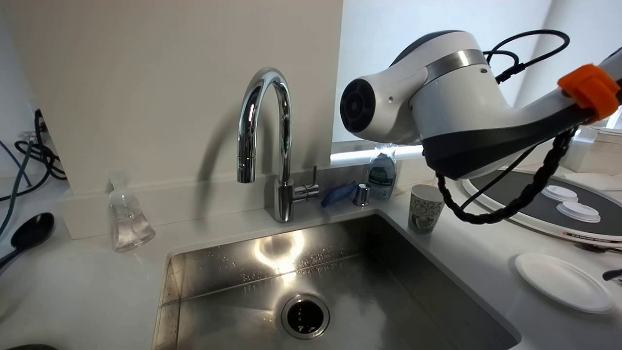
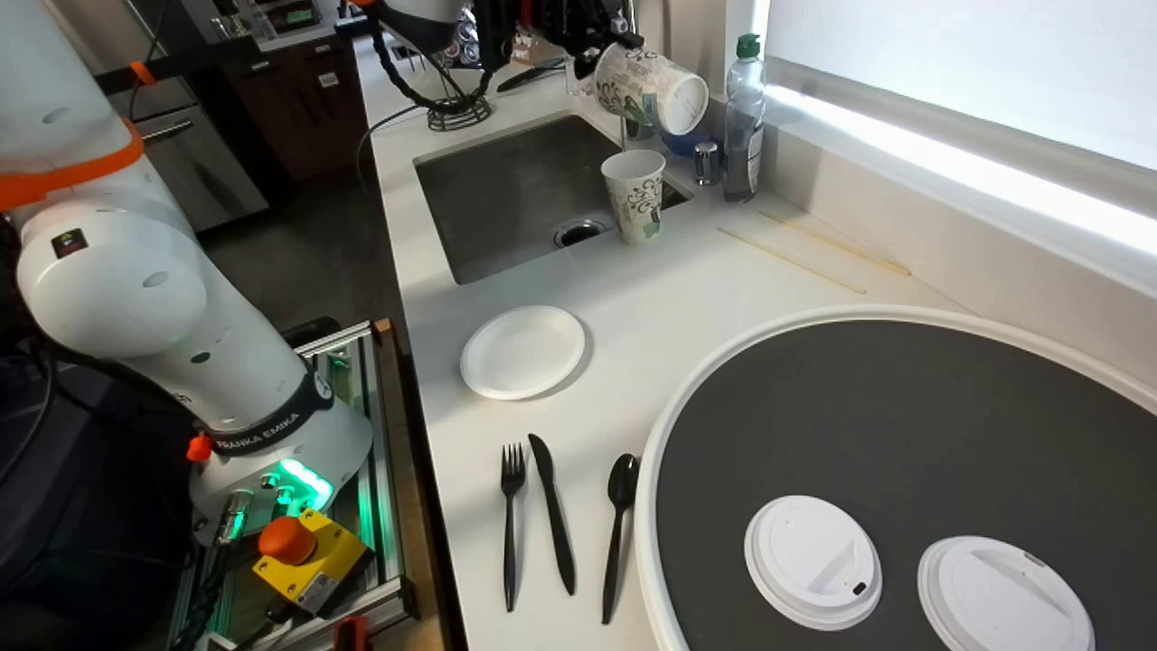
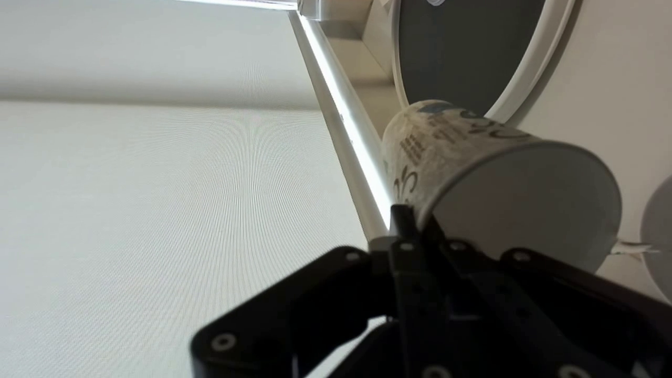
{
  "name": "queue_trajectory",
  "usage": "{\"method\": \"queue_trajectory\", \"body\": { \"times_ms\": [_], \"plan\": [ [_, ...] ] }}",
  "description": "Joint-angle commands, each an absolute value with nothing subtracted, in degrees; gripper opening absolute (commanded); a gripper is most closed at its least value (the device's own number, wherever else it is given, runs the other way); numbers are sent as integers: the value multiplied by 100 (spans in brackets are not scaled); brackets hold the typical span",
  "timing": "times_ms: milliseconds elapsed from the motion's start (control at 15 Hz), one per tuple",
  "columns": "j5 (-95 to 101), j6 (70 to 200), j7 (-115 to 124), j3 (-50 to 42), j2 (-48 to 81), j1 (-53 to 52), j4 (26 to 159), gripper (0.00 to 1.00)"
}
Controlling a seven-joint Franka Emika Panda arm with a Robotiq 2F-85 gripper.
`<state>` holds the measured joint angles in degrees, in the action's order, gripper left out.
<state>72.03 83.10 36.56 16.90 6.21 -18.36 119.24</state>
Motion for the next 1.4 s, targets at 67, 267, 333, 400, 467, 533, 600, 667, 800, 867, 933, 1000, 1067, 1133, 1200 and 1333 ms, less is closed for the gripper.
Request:
{"method": "queue_trajectory", "body": {
  "times_ms": [67, 267, 333, 400, 467, 533, 600, 667, 800, 867, 933, 1000, 1067, 1133, 1200, 1333],
  "plan": [
    [7380, 8109, 3568, 1729, 642, -1881, 12000, 1],
    [7407, 8111, 3543, 1733, 642, -1883, 12014, 1],
    [7434, 8102, 3540, 1734, 643, -1885, 12021, 1],
    [7444, 8102, 3535, 1735, 643, -1884, 12025, 1],
    [7456, 8101, 3531, 1736, 644, -1884, 12033, 1],
    [7469, 8101, 3531, 1738, 642, -1884, 12046, 1],
    [7482, 8098, 3532, 1739, 641, -1884, 12055, 1],
    [7488, 8099, 3531, 1740, 641, -1883, 12058, 1],
    [7498, 8103, 3524, 1743, 641, -1882, 12058, 1],
    [7505, 8102, 3522, 1744, 640, -1880, 12056, 1],
    [7488, 8104, 3520, 1743, 644, -1876, 12045, 1],
    [7486, 8092, 3523, 1743, 655, -1877, 12036, 1],
    [7473, 8091, 3520, 1743, 660, -1877, 12030, 1],
    [7420, 8103, 3532, 1744, 669, -1873, 12008, 1],
    [7408, 8108, 3523, 1745, 672, -1873, 12004, 1],
    [7341, 8114, 3517, 1745, 687, -1869, 11980, 1]
  ]
}}
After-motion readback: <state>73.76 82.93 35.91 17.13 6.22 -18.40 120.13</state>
